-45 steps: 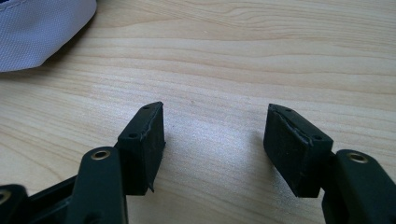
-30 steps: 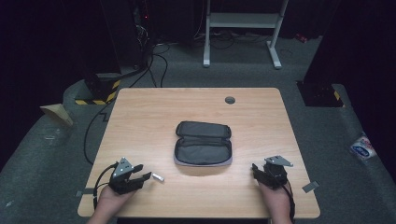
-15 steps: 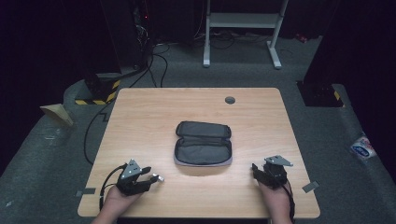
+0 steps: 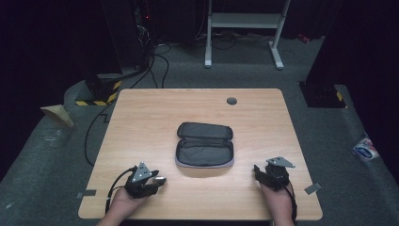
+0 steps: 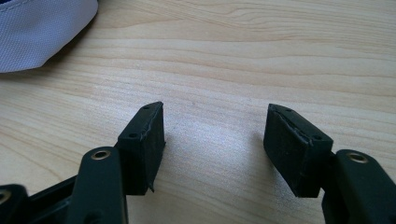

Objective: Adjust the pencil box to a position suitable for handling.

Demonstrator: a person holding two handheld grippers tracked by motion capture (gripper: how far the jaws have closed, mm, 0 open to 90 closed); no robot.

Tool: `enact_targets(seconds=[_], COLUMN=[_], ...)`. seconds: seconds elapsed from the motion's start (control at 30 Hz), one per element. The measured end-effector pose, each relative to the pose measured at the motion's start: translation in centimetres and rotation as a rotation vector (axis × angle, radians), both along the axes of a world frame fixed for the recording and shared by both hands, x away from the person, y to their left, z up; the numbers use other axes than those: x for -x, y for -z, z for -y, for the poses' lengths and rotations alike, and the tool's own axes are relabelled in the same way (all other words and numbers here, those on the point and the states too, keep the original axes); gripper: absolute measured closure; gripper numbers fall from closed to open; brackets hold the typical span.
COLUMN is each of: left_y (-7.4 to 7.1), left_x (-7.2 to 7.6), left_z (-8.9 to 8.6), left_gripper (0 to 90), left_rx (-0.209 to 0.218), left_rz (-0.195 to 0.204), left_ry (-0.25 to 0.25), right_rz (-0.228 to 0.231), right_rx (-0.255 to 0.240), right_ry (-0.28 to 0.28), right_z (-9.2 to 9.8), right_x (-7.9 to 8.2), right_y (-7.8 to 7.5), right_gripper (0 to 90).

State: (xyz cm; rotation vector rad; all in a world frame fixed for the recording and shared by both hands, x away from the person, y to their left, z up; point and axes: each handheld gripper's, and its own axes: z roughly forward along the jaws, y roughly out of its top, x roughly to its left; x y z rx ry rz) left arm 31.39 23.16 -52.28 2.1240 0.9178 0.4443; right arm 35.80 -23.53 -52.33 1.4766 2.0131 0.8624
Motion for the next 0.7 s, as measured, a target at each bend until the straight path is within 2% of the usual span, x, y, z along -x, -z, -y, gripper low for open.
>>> enact_targets(seconds=[0.17, 0.3, 0.47, 0.7], left_y=[0.1, 0.19, 0.28, 0.42], left_x=[-0.03, 0.06, 0.26, 0.38], left_z=[-0.15, -0.39, -0.46, -0.45], left_gripper=[56.4, 61.9, 68.3, 78.1], left_rx=[-0.007, 0.008, 0.006, 0.01], left_rz=[-0.002, -0.012, -0.003, 0.007], left_ry=[-0.002, -0.002, 0.008, 0.043], right_rz=[0.0, 0.0, 0.0, 0.0], right_rx=[0.0, 0.0, 0.0, 0.0], right_ry=[0.0, 0.0, 0.0, 0.0], right_z=[0.0, 0.0, 0.0, 0.0], right_x=[0.0, 0.0, 0.0, 0.0], right_y=[0.0, 0.0, 0.0, 0.0], right_gripper=[38.1, 38.1, 38.1, 38.2])
